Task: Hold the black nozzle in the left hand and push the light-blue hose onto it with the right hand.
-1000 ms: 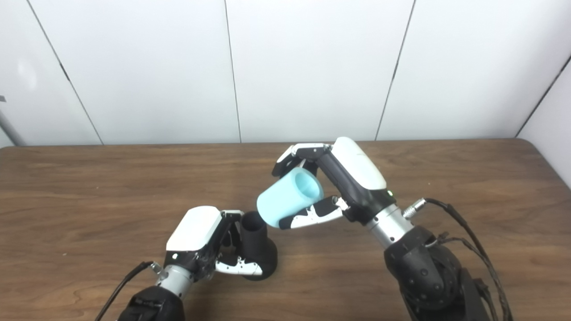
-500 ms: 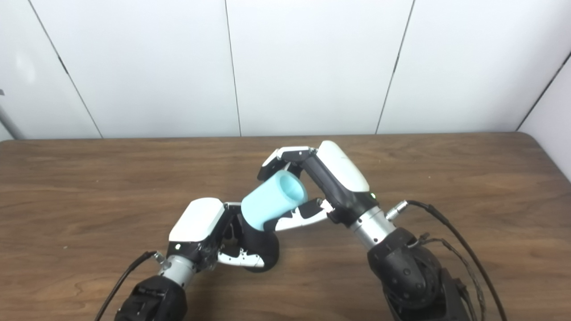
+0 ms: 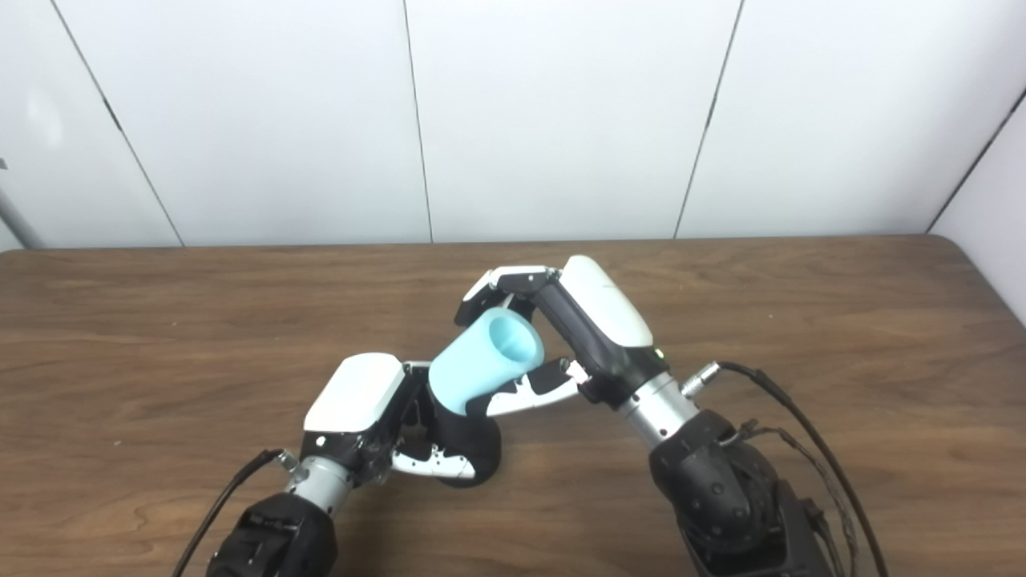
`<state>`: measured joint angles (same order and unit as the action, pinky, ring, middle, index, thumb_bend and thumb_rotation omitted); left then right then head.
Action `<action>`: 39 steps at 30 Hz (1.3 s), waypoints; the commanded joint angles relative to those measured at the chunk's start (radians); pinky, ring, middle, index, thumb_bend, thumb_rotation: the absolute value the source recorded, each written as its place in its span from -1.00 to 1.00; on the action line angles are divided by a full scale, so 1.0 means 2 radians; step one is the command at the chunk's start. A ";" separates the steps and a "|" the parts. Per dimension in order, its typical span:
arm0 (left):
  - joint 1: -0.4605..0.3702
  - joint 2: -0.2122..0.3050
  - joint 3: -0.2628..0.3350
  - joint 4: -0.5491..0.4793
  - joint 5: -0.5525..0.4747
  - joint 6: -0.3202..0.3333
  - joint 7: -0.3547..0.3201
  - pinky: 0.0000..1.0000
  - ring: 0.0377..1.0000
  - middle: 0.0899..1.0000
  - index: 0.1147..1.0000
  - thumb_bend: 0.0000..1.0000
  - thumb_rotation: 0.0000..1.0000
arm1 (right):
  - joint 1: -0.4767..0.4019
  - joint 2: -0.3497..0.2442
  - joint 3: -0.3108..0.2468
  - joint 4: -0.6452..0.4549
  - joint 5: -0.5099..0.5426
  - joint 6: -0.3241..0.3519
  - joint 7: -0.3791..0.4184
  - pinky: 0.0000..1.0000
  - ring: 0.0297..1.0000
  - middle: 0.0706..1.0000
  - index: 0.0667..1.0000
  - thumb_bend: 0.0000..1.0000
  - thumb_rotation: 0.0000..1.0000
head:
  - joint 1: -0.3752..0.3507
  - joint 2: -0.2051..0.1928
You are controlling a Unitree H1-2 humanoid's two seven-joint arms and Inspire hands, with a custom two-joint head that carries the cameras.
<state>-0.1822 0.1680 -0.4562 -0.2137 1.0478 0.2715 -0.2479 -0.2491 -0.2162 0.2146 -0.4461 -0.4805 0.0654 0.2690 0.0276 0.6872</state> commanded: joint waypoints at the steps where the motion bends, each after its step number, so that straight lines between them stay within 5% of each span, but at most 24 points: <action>1: 0.004 0.005 -0.010 0.019 0.014 0.008 -0.029 -0.33 -0.24 -0.30 -0.11 0.04 -1.00 | -0.015 0.002 0.005 -0.005 0.004 -0.018 0.000 -0.31 -0.26 -0.07 0.00 0.03 -1.00 | 0.000 0.000; 39: 0.005 0.000 -0.029 0.008 0.015 -0.002 -0.041 -0.29 -0.20 -0.28 -0.11 0.04 -1.00 | -0.020 -0.006 0.018 -0.001 0.005 0.006 0.029 -0.30 -0.26 -0.07 0.00 0.02 -1.00 | 0.003 0.011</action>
<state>-0.1880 0.1635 -0.4856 -0.2174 1.0639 0.2788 -0.2854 -0.2646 -0.2260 0.2378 -0.4458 -0.4791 0.0760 0.3084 0.0322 0.7087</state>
